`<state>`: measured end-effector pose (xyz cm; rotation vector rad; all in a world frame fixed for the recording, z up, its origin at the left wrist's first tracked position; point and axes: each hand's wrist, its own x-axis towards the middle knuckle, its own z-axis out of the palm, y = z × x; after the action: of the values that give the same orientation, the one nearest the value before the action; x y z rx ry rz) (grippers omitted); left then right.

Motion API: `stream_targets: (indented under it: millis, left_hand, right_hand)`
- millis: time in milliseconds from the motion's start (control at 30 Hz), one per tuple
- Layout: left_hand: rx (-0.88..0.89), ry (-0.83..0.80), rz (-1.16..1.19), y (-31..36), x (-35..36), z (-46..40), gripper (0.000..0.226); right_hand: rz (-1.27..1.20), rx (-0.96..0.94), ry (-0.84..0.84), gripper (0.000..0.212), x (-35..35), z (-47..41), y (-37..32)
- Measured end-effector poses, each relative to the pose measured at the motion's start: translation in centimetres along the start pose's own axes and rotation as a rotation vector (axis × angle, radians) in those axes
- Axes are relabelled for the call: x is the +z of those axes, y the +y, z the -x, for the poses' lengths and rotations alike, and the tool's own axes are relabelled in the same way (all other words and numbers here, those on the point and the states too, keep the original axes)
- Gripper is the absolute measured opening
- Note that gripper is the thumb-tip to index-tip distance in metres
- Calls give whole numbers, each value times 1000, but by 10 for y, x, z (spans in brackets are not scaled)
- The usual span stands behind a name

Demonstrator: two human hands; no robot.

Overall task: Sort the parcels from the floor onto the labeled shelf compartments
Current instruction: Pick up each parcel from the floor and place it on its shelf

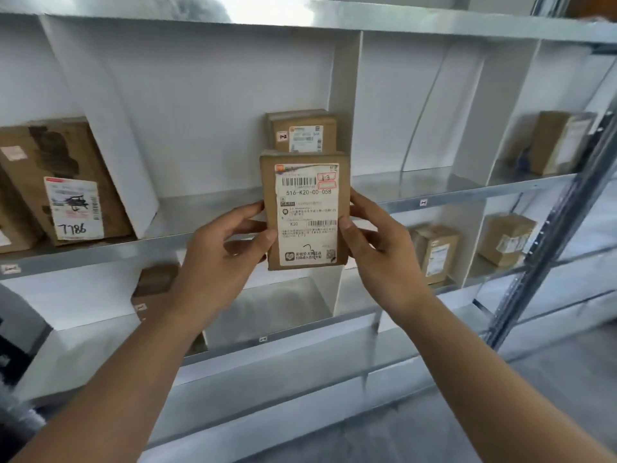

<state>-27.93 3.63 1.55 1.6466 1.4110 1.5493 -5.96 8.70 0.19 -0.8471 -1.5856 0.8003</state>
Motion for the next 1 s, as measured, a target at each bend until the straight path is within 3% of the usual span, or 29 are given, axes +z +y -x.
stream_targets:
  millis: [467, 600, 800, 1000]
  left_hand:
    - [64, -262, 199, -59, 212, -168, 44]
    - [85, -311, 183, -58, 270, -202, 48]
    - [78, -297, 207, -51, 361, -242, 51]
    - [11, -176, 161, -50, 455, -256, 52]
  right_hand:
    - [169, 38, 265, 42, -153, -110, 129]
    - [107, 63, 305, 42, -199, -132, 152]
    - [84, 58, 302, 42, -277, -173, 193]
    - [-23, 54, 145, 42, -362, -218, 243]
